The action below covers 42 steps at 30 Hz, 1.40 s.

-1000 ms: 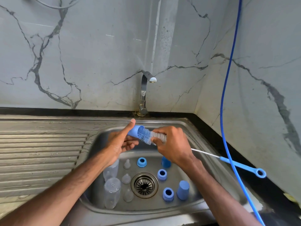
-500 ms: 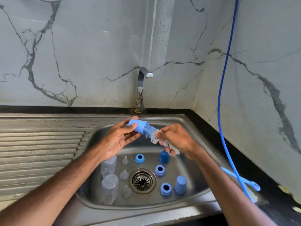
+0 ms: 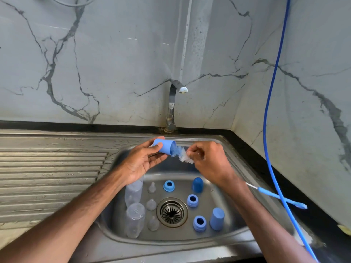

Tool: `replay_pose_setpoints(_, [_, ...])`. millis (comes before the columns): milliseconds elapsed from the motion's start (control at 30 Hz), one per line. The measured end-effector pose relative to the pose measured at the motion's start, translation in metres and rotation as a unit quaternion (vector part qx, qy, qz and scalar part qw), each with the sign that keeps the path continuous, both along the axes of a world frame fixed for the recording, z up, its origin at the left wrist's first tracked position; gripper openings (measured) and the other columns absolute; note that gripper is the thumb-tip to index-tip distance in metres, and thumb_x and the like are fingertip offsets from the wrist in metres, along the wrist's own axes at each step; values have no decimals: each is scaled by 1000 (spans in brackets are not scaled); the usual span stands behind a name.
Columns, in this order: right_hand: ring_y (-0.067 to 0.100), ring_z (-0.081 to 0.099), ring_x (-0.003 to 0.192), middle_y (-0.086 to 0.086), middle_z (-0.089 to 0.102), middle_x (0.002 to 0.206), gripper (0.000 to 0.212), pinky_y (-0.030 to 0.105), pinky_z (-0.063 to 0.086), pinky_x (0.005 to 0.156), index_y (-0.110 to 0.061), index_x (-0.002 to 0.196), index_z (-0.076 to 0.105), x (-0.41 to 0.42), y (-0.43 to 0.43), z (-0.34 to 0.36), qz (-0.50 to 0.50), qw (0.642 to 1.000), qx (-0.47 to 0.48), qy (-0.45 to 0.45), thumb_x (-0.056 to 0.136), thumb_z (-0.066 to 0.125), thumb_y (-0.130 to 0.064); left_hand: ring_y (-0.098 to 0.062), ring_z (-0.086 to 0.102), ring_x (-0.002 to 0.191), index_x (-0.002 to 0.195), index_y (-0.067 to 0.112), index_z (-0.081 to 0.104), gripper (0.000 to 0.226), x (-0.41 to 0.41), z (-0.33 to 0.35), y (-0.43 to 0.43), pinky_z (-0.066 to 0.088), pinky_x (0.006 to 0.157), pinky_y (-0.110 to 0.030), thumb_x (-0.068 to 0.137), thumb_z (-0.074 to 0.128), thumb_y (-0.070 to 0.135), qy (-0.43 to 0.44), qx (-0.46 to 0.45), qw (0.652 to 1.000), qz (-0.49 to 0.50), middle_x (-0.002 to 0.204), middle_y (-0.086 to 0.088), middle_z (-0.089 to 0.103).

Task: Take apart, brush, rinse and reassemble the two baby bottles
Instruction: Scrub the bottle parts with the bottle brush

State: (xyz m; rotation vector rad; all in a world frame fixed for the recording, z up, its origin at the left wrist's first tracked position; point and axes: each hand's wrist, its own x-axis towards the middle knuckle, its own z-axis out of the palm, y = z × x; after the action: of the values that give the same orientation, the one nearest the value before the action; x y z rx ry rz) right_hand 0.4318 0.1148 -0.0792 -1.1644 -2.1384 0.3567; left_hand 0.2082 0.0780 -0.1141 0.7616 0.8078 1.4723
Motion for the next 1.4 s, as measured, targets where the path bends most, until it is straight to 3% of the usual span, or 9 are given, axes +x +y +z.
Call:
replay_pose_setpoints(133, [17,61,45,-2,67,59,31,31,52,41,-11,93,74,9,6,6,-3,981,-180,74,100,45,0,-29,69,113,135,14,64,49,3,2,-4,60,92,-34,88,68,-1,0,32,996,-78,132,-14,68])
replay_pose_setpoints(267, [13,42,35,0,54,54,43,24,39,35,-1,104,69,18,5,8,44,935,-339,97,95,27,3,-29,67,117,133,16,64,49,5,4,-4,60,93,-34,88,69,0,2,58,992,-116,134,-12,67])
replay_pose_setpoints(367, [20,65,46,5,70,64,45,32,52,40,-9,100,66,16,2,6,21,969,-242,50,110,42,-45,-26,71,110,133,13,65,45,7,3,-2,61,89,-33,90,68,2,20,38,997,-66,129,-13,69])
replay_pose_setpoints(467, [8,70,85,-8,72,101,60,29,58,68,-24,114,65,15,1,7,4,998,-68,-13,87,58,-77,-23,71,105,134,7,63,41,5,1,1,62,84,-29,93,67,7,21,-5,1000,23,131,-22,67])
replay_pose_setpoints(600, [4,55,99,-14,57,111,72,18,47,81,-30,124,57,13,2,2,54,995,12,-86,66,95,-49,-24,70,102,133,-1,61,41,-2,0,3,62,81,-28,94,70,9,-2,-47,994,99,129,-26,67])
replay_pose_setpoints(833, [9,68,94,-2,76,110,28,23,55,82,-15,117,76,8,3,-1,39,991,88,-88,89,77,-19,-31,69,107,134,-5,58,45,-1,3,2,63,80,-29,94,70,11,-23,-67,994,85,127,-29,66])
replay_pose_setpoints(1167, [15,53,43,4,66,58,39,28,44,41,-15,95,70,10,7,0,48,964,-248,79,92,40,9,-26,65,120,144,17,57,53,-3,6,-3,54,103,-36,93,63,6,18,58,994,-95,140,-11,63])
replay_pose_setpoints(1267, [15,64,55,0,73,68,21,27,46,51,-21,101,63,10,5,-2,14,990,-139,33,108,44,-25,-22,71,106,138,12,62,50,0,5,-2,61,90,-31,88,69,10,16,28,999,-38,132,-15,67])
replay_pose_setpoints(1400, [1,65,80,-17,66,100,58,24,53,67,-34,113,58,6,-3,-3,18,999,-36,-11,81,61,-82,-20,71,97,129,2,64,41,1,0,3,63,76,-24,91,73,15,15,-35,997,69,130,-25,66])
